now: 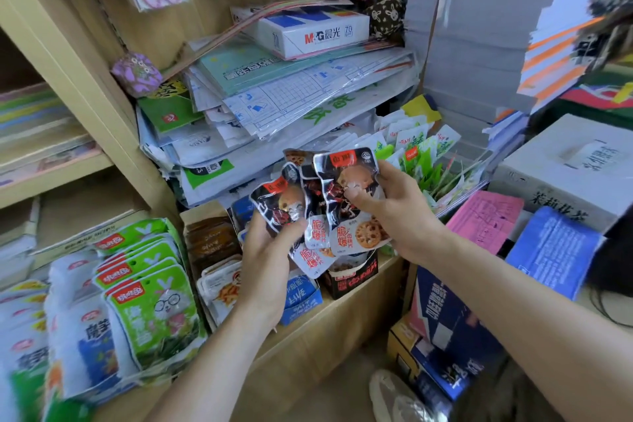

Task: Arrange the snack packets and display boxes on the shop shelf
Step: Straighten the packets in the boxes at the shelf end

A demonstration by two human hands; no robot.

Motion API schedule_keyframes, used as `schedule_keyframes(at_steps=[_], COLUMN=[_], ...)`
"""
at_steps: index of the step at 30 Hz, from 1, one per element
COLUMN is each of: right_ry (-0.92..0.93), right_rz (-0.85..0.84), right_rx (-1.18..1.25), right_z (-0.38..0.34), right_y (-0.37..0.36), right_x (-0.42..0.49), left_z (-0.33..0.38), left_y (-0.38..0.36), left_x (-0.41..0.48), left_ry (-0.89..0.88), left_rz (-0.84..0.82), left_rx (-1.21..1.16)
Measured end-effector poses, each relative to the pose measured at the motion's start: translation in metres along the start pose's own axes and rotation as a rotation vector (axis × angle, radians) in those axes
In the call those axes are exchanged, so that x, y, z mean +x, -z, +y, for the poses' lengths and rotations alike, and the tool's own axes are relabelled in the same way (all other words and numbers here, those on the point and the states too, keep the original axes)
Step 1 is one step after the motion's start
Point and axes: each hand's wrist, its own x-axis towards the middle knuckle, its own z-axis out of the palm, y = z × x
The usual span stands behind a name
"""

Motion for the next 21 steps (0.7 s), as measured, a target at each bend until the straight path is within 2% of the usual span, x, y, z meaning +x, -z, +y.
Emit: schedule_keyframes(at_steps=[6, 10, 13, 19, 21], right_ry=[0.188, 0.363, 0.379, 0.534, 0.542], right_rz=[-0.211, -0.185, -0.188, -0.168, -0.178], right_rx=[-0.235, -0.524, -0.6, -0.875, -0.896], right_z=[-0.003, 0.001, -0.004, 0.002, -0.002], right_y=[-0.01, -0.02, -0.021, -0.029, -0.03], right_x=[-0.008, -0.004, -0.001, 0.009, 0.012], left_z=[0.008, 0.009, 0.013, 0.011, 0.014], left_y=[-0.001, 0.002, 0.008, 0.017, 0.021], left_x=[0.002, 0.012, 0.017, 0.021, 0.023], left_ry=[0.012, -0.11, -0.164, -0.192, -0.218], left_rz=[-0.138, -0.052, -0.007, 0.029, 0.043], left_rx=[0.049, 0.19, 0.29, 0.302, 0.303])
